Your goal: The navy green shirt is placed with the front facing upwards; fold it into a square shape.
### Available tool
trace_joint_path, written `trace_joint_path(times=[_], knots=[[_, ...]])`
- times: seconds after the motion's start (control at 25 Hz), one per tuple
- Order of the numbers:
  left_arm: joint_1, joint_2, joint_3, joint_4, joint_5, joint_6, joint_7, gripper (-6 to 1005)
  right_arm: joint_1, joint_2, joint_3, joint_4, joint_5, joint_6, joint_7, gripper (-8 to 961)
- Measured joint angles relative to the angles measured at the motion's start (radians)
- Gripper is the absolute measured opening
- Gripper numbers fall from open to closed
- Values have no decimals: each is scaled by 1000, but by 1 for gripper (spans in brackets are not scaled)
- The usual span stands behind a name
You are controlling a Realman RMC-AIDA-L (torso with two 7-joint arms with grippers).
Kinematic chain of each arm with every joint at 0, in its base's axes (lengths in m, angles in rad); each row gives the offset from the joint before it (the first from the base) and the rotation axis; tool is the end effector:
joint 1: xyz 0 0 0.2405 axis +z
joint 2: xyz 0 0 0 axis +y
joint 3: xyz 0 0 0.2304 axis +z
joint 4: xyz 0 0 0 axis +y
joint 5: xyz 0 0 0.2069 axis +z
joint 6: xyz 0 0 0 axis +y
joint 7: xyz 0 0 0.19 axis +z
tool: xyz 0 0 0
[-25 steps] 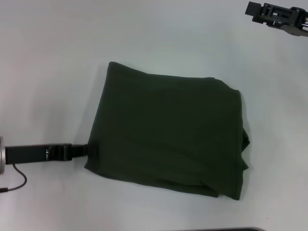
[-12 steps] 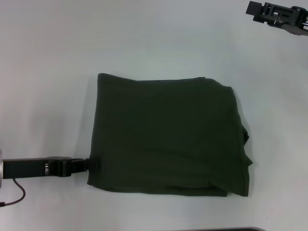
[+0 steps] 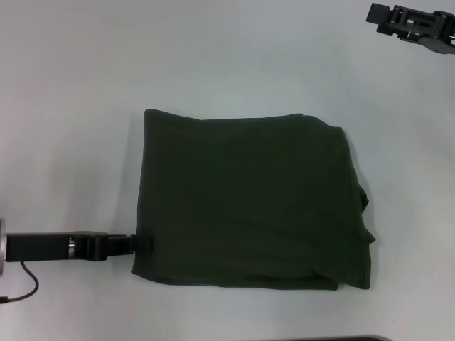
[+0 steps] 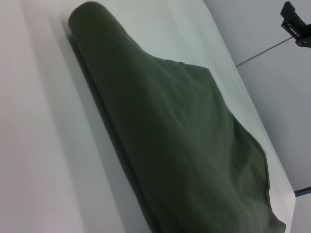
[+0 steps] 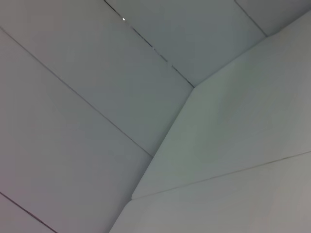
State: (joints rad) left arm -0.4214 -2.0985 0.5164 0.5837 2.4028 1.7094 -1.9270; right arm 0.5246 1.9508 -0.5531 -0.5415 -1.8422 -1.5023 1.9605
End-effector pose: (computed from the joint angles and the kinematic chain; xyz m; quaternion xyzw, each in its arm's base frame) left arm -0.2838 0.2390 -0.0565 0.8113 0.5610 0.1615 0.0312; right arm 0.2498 0.3664 0.0415 -0.7721 0.5014 0.3629 0.1443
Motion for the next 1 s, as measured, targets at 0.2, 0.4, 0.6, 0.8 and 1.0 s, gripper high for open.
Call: trace_joint_path(times=[0.2, 0.4, 0.6, 0.8, 1.0], knots=[[5, 2, -48, 5, 1, 3, -5, 193, 0, -1, 2, 0, 0, 1, -1, 781], [14, 11, -97, 42, 2, 6, 2, 292, 0, -1, 4, 0, 1, 0, -3, 782], [14, 28, -192, 99, -18, 10, 15, 439, -7, -2, 6, 0, 3, -6, -14, 783], [4, 35, -244, 100, -119, 24, 72, 649, -16, 1, -6, 1, 1, -55, -84, 785], [-10, 31, -240, 69, -221, 71, 169, 821, -17, 9, -76, 7, 0, -112, -170, 786]])
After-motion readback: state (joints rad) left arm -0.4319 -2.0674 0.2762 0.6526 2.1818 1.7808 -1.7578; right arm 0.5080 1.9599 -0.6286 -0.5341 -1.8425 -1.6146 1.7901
